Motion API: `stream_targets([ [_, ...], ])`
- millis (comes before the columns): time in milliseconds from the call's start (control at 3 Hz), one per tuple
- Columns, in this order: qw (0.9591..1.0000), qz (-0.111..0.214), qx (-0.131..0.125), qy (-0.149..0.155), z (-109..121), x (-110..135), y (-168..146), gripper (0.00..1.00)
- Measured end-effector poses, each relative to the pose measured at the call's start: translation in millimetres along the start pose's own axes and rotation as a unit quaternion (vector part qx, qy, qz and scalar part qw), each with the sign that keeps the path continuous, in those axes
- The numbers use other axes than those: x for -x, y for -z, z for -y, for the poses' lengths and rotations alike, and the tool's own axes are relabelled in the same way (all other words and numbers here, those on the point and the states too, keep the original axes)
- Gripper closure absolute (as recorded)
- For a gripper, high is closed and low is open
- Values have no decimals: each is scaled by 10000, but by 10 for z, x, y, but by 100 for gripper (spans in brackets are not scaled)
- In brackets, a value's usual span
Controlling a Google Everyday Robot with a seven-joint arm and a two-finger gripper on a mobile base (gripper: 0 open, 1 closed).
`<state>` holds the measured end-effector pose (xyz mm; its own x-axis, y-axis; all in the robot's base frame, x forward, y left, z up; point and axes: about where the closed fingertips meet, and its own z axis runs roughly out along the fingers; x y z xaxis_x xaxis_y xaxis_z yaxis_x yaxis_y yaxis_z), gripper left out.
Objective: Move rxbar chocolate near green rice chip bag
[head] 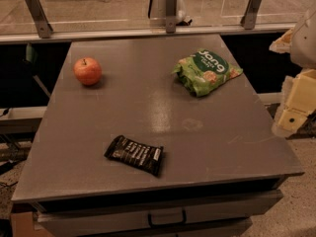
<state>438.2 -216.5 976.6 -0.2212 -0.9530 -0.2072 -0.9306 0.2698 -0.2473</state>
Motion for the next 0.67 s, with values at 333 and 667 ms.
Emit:
stream_targets([
  [333,10000,0,-1,0,0,0,0,0],
  [667,9999,160,-8,-16,-1,56,-14,0],
])
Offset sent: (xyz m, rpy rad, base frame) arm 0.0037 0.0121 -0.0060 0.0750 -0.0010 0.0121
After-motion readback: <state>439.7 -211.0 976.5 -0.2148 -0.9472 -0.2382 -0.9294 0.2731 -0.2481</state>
